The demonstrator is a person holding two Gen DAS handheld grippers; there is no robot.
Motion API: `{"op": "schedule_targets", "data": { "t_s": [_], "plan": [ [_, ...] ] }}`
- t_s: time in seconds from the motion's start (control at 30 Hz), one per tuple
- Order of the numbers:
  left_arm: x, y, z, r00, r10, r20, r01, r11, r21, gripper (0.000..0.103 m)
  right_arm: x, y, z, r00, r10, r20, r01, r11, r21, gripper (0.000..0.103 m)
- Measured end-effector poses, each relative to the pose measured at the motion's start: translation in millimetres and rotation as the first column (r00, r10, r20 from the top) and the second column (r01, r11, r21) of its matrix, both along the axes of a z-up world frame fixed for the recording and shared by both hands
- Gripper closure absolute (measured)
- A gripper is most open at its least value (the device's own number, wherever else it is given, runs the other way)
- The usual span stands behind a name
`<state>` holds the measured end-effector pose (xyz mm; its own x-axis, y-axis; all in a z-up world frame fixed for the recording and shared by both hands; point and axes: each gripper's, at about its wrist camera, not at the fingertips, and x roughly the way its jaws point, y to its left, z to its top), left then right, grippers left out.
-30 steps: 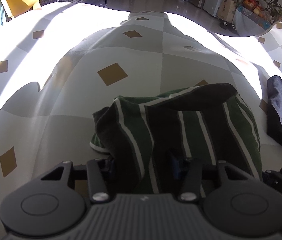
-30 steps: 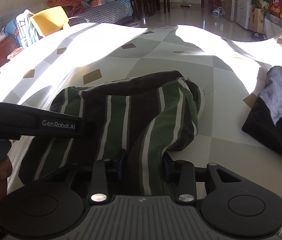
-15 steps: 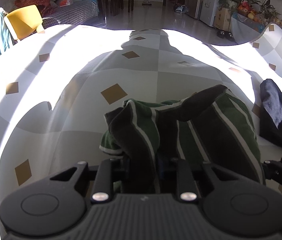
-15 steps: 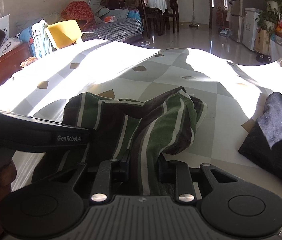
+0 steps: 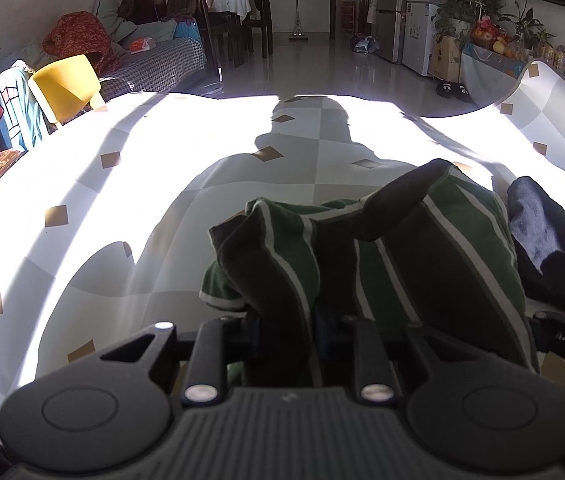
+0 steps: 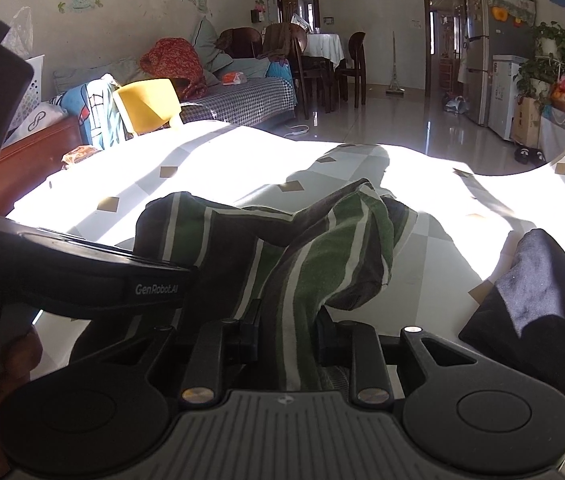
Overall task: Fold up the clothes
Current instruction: 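Grasp the folded striped shirt with both grippers and lift it, then carry the lifted striped shirt with both grippers toward the table edge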
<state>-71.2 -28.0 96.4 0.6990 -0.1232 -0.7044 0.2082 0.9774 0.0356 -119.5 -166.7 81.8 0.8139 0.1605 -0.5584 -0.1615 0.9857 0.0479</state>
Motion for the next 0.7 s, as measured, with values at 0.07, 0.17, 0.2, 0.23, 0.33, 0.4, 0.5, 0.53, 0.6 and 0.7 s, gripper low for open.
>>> {"op": "schedule_targets", "data": {
  "t_s": [0.07,0.17,0.2,0.23,0.33,0.4,0.5,0.53,0.6,0.7],
  "plan": [
    [-5,0,5,1.000,0.005,0.011,-0.005,1.000,0.004,0.082,-5,1,3,1.000,0.003,0.012,-0.003,1.000,0.001,0.079],
    [-12,-1,11,1.000,0.007,0.027,-0.007,1.000,0.014,0.082,-9,2,7,1.000,0.007,0.029,-0.007,1.000,-0.002,0.079],
    [-13,-1,13,0.999,0.009,0.031,-0.009,1.000,0.016,0.082,-11,2,9,0.999,0.008,0.034,-0.008,1.000,-0.002,0.079],
    [-15,-1,15,0.999,0.011,0.035,-0.012,1.000,0.017,0.082,-13,2,10,0.999,0.009,0.039,-0.009,1.000,-0.001,0.079],
    [-20,-1,21,0.999,0.015,0.049,-0.016,1.000,0.020,0.082,-19,2,15,0.998,0.012,0.056,-0.012,1.000,-0.001,0.079],
    [-25,-1,25,0.998,0.018,0.060,-0.019,1.000,0.023,0.082,-22,3,17,0.998,0.013,0.067,-0.012,1.000,-0.002,0.079],
    [-30,-1,30,0.997,0.020,0.075,-0.022,0.999,0.027,0.082,-27,3,21,0.996,0.013,0.084,-0.013,1.000,0.000,0.079],
    [-31,-1,31,0.997,0.020,0.079,-0.022,0.999,0.027,0.082,-29,3,22,0.996,0.013,0.090,-0.013,1.000,-0.001,0.079],
    [-35,-1,35,0.996,0.019,0.089,-0.022,0.999,0.029,0.082,-32,3,25,0.995,0.014,0.103,-0.014,1.000,-0.003,0.079],
    [-38,-2,39,0.995,0.019,0.099,-0.022,0.999,0.029,0.082,-36,3,28,0.993,0.013,0.116,-0.013,1.000,-0.006,0.079]
  ]
}}
